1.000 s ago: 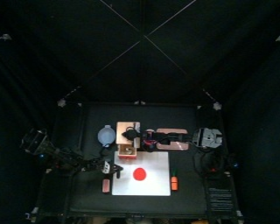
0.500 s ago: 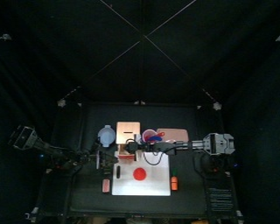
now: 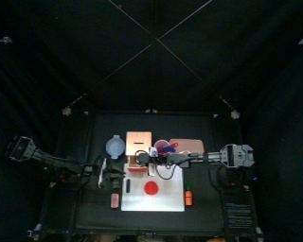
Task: Get the cutter from the drawer then cut the dough then place the extra dough in the bowl
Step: Place the cutter on the board
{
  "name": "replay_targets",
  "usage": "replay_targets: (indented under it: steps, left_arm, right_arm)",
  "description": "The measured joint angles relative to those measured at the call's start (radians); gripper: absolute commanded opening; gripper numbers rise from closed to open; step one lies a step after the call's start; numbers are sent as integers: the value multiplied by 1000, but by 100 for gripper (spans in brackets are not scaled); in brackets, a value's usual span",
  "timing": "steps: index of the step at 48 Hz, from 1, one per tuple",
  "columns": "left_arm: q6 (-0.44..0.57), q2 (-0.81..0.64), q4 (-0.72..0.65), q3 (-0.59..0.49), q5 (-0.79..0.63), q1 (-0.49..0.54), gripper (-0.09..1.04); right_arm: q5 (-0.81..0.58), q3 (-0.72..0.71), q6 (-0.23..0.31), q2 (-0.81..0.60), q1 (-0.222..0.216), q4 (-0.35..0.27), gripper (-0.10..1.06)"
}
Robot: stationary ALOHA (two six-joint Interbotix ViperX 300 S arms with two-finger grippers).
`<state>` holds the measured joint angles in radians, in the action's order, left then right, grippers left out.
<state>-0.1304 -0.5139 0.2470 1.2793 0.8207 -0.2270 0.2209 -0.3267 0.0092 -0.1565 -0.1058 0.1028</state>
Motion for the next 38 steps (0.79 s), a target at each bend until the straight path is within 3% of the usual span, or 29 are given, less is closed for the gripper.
replay_targets:
  steps: [15, 38]
  left_arm:
    - [0, -2, -75, 0, 0, 5, 67]
    - [-5, 0, -80, 0, 0, 5, 67]
  right_arm:
    - [12, 38, 0, -58, -12, -2, 67]
    - [48, 80, 3, -109, -40, 25, 67]
